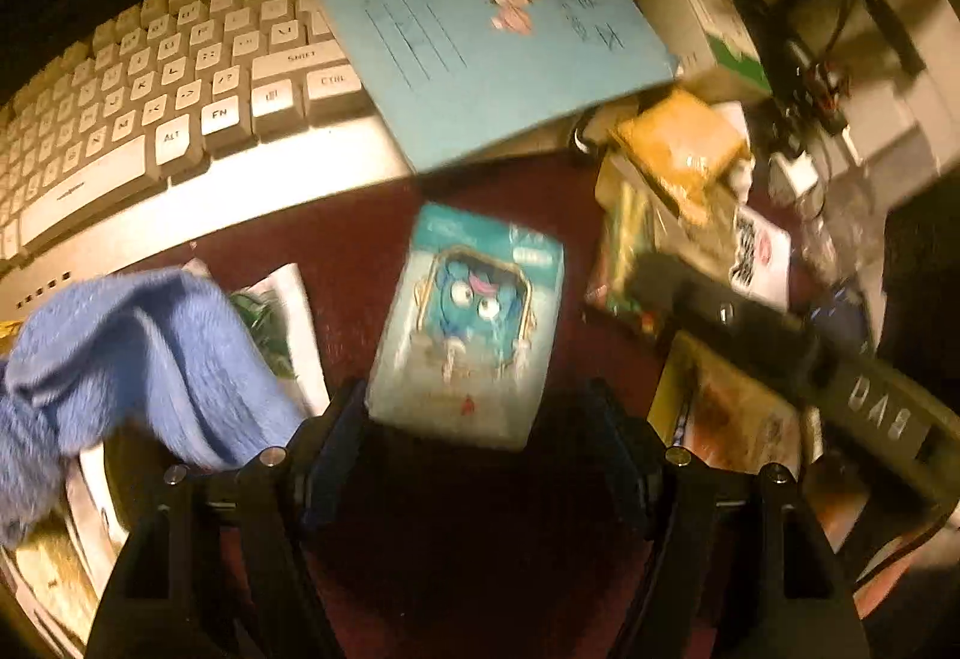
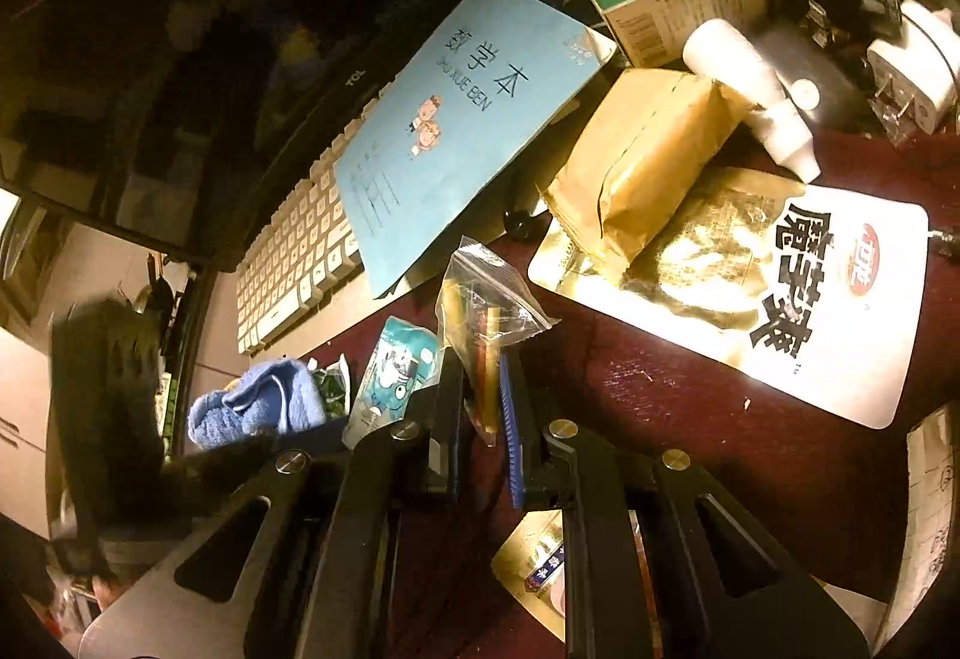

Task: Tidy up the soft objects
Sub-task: 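Grasp the blue cartoon-printed pack with the left gripper while the right holds the pencil bag, then carry the cartoon pack and pencil bag to the tray and release both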

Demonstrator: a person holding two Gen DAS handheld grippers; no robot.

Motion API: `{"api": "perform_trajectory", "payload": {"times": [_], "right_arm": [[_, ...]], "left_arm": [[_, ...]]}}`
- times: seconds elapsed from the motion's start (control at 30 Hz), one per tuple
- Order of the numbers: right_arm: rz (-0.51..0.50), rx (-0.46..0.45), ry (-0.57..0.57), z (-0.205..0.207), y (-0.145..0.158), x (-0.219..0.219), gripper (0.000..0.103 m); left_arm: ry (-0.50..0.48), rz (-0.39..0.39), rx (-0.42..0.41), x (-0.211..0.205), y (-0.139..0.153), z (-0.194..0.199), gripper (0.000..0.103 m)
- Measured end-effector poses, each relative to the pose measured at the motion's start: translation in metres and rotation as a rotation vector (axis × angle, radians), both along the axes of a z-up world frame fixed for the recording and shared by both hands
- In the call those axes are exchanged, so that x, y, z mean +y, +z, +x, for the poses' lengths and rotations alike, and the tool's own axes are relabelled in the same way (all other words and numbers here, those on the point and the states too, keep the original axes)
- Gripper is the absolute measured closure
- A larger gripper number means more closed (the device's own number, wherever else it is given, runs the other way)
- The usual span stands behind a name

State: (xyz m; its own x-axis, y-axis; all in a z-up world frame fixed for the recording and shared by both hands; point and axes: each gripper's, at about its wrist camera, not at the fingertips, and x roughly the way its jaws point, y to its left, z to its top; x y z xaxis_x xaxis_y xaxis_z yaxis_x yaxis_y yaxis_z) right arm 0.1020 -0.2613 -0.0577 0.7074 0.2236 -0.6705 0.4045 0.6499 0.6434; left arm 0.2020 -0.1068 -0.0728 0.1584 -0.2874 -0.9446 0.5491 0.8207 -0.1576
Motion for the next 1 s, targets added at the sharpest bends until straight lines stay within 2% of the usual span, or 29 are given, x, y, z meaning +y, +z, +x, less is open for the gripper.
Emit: {"api": "perform_trajectory", "payload": {"times": [0.07, 0.23, 0.27, 0.3, 0.4, 0.5, 0.63, 0.8, 0.87, 0.93, 1.0], "right_arm": [[0.0, 0.006, 0.003, 0.0, -0.001, 0.001, 0.09], [-0.002, 0.009, -0.007, 0.003, -0.002, 0.001, 0.09], [-0.001, 0.009, -0.007, 0.003, -0.003, 0.001, 0.09], [0.0, 0.007, -0.007, 0.002, -0.003, 0.002, 0.09], [0.002, -0.006, -0.008, 0.003, -0.001, 0.003, 0.09], [0.0, -0.026, 0.004, 0.0, 0.002, 0.005, 0.09], [0.0, -0.065, 0.064, 0.004, 0.007, 0.015, 0.09], [-0.05, -0.182, 0.229, 0.009, 0.029, 0.048, 0.09], [-0.076, -0.249, 0.338, 0.009, 0.041, 0.07, 0.09], [-0.08, -0.275, 0.443, 0.011, 0.048, 0.091, 0.09], [-0.077, -0.274, 0.539, 0.011, 0.052, 0.114, 0.09]], "left_arm": [[0.009, 0.038, -0.049, -0.002, -0.004, -0.014, 0.031], [0.037, 0.107, -0.165, -0.047, -0.017, -0.027, 0.033], [0.039, 0.106, -0.172, -0.06, -0.017, -0.024, 0.045], [0.041, 0.105, -0.178, -0.065, -0.016, -0.033, 0.05], [0.061, 0.113, -0.223, -0.065, -0.009, -0.055, 0.055], [0.103, 0.054, -0.222, -0.048, 0.004, -0.082, 0.056], [0.187, -0.079, -0.25, -0.012, 0.029, -0.121, 0.056], [0.357, -0.241, -0.304, 0.06, 0.063, -0.164, 0.056], [0.41, -0.304, -0.341, 0.096, 0.077, -0.183, 0.056], [0.456, -0.317, -0.377, 0.128, 0.089, -0.197, 0.056], [0.497, -0.283, -0.4, 0.152, 0.098, -0.206, 0.056]]}}
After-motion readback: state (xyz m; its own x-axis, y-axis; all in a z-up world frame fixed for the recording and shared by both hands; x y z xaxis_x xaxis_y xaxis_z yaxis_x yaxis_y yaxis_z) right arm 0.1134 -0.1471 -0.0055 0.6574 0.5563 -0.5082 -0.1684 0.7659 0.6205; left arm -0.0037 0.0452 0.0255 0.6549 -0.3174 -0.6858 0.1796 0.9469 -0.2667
